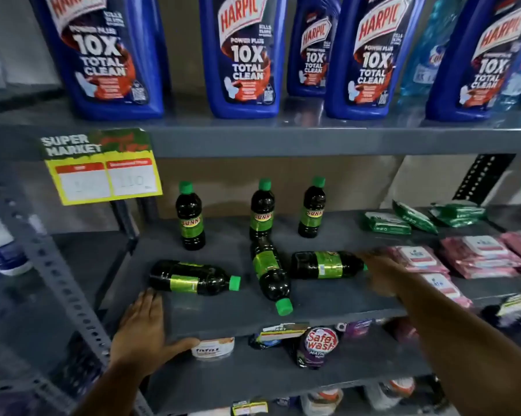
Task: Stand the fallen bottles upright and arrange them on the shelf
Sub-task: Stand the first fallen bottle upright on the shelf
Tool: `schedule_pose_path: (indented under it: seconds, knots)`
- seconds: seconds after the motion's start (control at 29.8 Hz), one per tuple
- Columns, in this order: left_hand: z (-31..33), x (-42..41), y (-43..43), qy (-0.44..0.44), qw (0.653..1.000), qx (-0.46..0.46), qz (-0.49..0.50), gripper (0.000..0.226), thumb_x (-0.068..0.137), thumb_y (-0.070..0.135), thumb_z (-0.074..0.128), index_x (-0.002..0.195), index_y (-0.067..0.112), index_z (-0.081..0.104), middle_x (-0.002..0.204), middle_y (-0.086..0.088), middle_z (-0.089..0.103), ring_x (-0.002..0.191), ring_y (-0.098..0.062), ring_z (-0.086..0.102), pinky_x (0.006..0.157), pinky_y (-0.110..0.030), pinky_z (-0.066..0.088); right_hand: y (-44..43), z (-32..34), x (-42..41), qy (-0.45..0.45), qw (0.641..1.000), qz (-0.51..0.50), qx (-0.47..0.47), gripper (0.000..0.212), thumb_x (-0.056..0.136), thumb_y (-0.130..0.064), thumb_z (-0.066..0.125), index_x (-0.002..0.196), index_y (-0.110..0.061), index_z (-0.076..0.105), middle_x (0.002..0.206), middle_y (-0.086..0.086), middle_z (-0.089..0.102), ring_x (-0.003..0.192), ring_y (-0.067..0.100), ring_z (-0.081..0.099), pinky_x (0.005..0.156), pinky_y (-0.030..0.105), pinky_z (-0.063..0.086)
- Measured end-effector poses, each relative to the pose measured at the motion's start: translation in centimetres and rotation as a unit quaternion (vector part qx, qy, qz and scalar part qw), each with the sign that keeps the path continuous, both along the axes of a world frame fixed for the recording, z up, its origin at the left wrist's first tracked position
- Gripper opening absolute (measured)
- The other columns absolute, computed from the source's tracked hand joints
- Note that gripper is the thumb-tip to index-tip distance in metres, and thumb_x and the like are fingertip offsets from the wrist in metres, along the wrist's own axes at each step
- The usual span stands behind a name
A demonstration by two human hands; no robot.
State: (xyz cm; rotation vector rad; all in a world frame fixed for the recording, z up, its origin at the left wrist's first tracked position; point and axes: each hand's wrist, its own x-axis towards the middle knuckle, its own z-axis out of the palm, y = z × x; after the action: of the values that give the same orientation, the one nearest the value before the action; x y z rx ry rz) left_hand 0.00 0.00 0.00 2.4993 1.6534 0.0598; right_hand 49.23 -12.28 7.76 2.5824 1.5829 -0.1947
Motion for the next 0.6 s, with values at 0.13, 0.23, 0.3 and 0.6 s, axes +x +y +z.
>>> schedule_pose_path:
  seconds: [0.13, 0.23, 0.3, 0.6]
  knots:
    - [-0.6, -0.8, 0.6, -0.007, 0.999, 0.044, -0.012, 0.142, 0.055, 0.104, 0.027, 0.139, -0.009, 0.042, 0.146, -0.03, 0.042, 0.136, -0.045, 0.04, 0.109, -0.057, 0.039, -0.2, -1.4, 0.2, 0.09, 0.995, -0.014, 0.048, 0.067, 0.087, -0.02, 0.061, 0.147, -0.025, 0.033, 0.143, 0.014, 0.047, 0.125, 0.033, 0.046, 0.101, 0.031, 0.035]
    - [-0.5, -0.4, 0.8, -0.009, 0.999, 0.052, -0.008, 0.144, 0.052, 0.105, 0.026, 0.145, -0.005, 0.034, 0.154, -0.025, 0.033, 0.143, -0.04, 0.031, 0.115, -0.052, 0.031, 0.1, -1.9, 1.1, 0.112, 0.99, -0.024, 0.085, 0.065, 0.085, -0.022, 0.067, 0.143, -0.021, 0.039, 0.134, 0.014, 0.055, 0.118, 0.031, 0.052, 0.092, 0.025, 0.035]
    - [-0.4, -0.1, 0.6, -0.013, 0.999, 0.052, 0.001, 0.147, 0.049, 0.106, 0.025, 0.15, -0.001, 0.025, 0.159, -0.021, 0.023, 0.147, -0.034, 0.022, 0.119, -0.047, 0.023, 0.4, -1.7, 1.5, 0.125, 0.988, -0.014, 0.094, 0.055, 0.084, -0.021, 0.069, 0.135, -0.019, 0.048, 0.126, 0.012, 0.061, 0.112, 0.027, 0.055, 0.082, 0.022, 0.033]
    - [0.3, 0.1, -0.2, -0.035, 0.998, 0.056, 0.016, 0.148, 0.045, 0.105, 0.032, 0.15, 0.001, 0.027, 0.158, -0.018, 0.027, 0.146, -0.034, 0.024, 0.118, -0.05, 0.023, 2.1, 6.9, 3.3, 0.226, 0.96, 0.068, 0.154, 0.036, 0.066, 0.002, 0.079, 0.091, -0.023, 0.07, 0.086, 0.004, 0.069, 0.078, 0.016, 0.06, 0.059, 0.009, 0.04]
